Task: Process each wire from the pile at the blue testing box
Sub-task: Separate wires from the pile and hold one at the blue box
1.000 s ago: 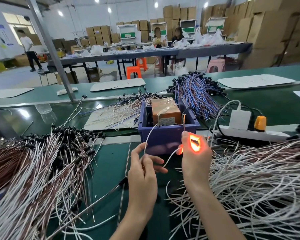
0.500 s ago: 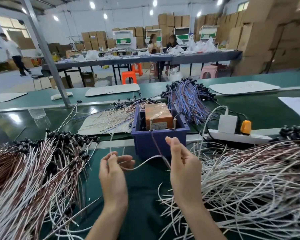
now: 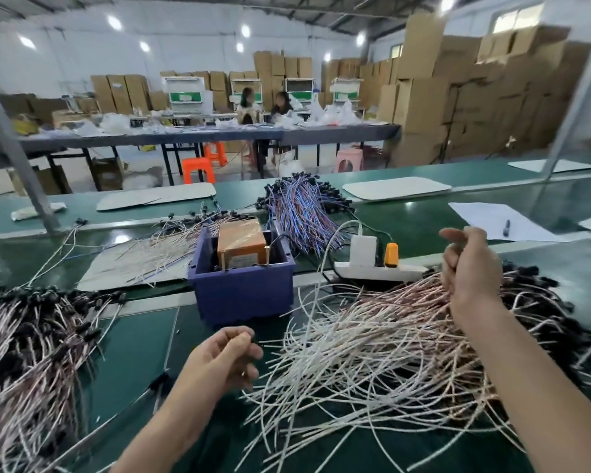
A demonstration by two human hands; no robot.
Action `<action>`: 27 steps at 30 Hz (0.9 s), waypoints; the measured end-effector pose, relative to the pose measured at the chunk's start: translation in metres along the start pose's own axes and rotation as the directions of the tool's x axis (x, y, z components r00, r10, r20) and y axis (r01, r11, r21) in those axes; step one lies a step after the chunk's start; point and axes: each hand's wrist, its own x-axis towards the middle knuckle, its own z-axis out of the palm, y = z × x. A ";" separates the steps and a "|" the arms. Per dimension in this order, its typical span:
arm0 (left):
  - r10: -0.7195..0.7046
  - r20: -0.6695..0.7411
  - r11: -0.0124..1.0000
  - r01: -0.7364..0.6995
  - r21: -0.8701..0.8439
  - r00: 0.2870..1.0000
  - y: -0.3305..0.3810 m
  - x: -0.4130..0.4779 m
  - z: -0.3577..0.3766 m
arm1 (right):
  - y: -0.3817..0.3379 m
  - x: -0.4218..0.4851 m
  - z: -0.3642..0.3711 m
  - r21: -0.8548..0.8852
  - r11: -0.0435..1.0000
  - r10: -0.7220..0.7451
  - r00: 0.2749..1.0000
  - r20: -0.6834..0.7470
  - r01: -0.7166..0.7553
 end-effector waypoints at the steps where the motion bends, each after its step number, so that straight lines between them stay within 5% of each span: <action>1: -0.008 0.012 1.000 0.008 0.005 1.000 0.001 0.000 0.002 | -0.002 0.007 -0.007 -0.066 0.998 -0.024 1.000 -0.013 0.023; 5: 0.024 -0.002 0.999 -0.024 0.025 1.000 0.009 -0.005 0.011 | -0.013 0.019 -0.019 -0.441 0.877 -0.212 0.977 0.000 0.190; 8: 0.086 0.025 0.989 -0.089 0.120 0.996 0.027 -0.016 0.006 | -0.019 0.007 -0.006 -0.760 0.523 -0.499 0.861 0.094 0.386; 10: 0.111 0.065 0.963 -0.124 0.240 0.992 0.042 -0.027 -0.007 | -0.016 -0.012 0.015 -0.734 0.410 -0.623 0.754 0.208 0.542; 13: 0.160 0.058 0.864 -0.168 0.475 0.985 0.065 -0.044 -0.042 | 0.000 -0.062 0.062 -0.523 0.476 -0.605 0.695 0.389 0.707; 17: 0.279 -0.089 0.663 -0.124 0.738 0.956 0.096 -0.064 -0.108 | 0.038 -0.147 0.120 -0.308 0.624 -0.437 0.647 0.624 0.718; 21: 0.365 -0.307 0.461 0.116 0.880 0.879 0.116 -0.085 -0.186 | 0.086 -0.199 0.152 -0.272 0.728 -0.219 0.590 0.777 0.629; 27: 0.382 -0.479 0.267 0.402 0.876 0.790 0.120 -0.099 -0.257 | 0.131 -0.216 0.152 -0.361 0.817 0.023 0.600 0.800 0.449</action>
